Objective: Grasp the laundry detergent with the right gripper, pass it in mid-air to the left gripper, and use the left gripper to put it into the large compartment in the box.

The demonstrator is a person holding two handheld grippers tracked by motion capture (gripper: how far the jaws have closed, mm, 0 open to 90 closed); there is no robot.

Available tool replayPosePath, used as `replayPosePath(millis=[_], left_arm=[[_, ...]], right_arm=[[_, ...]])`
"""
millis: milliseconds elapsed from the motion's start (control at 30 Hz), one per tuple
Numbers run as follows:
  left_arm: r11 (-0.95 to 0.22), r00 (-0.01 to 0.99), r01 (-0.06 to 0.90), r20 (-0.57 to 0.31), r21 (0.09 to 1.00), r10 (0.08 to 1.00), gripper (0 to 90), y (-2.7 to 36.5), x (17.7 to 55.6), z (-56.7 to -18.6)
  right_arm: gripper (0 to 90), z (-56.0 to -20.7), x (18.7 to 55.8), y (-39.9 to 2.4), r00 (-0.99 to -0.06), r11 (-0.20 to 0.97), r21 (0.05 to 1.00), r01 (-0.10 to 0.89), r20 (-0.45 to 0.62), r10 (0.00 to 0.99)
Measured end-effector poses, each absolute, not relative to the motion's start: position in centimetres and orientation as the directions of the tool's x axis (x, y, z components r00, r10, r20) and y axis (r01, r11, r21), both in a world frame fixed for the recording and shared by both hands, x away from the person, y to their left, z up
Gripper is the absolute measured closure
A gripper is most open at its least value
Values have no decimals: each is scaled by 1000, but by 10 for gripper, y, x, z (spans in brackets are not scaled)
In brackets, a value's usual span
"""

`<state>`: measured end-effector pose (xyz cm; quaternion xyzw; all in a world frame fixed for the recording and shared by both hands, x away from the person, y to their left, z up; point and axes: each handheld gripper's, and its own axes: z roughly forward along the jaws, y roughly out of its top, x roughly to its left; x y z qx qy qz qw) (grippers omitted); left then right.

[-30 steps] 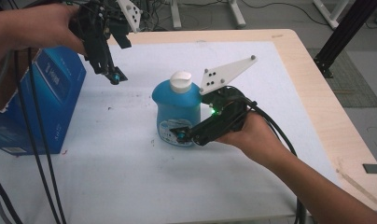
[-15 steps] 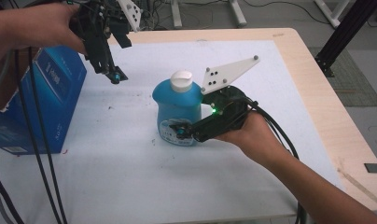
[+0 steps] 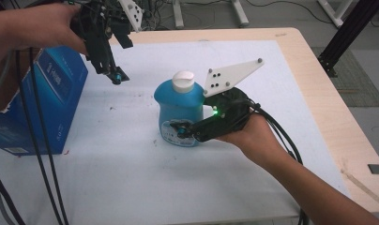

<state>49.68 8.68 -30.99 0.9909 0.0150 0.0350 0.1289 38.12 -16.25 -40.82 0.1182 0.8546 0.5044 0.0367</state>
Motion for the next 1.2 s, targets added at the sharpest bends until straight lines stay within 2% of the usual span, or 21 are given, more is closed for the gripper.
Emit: replayPosePath(millis=[333,1200], left_arm=[[-967,997,24,66,255,42,35,87,496,-310],[-965,996,50,54,258,66,35,87,477,-291]], right_arm=[[451,-407,377,-162,-969,464,878,120,3,246],[464,-391,379,-170,-976,478,870,121,17,218]])
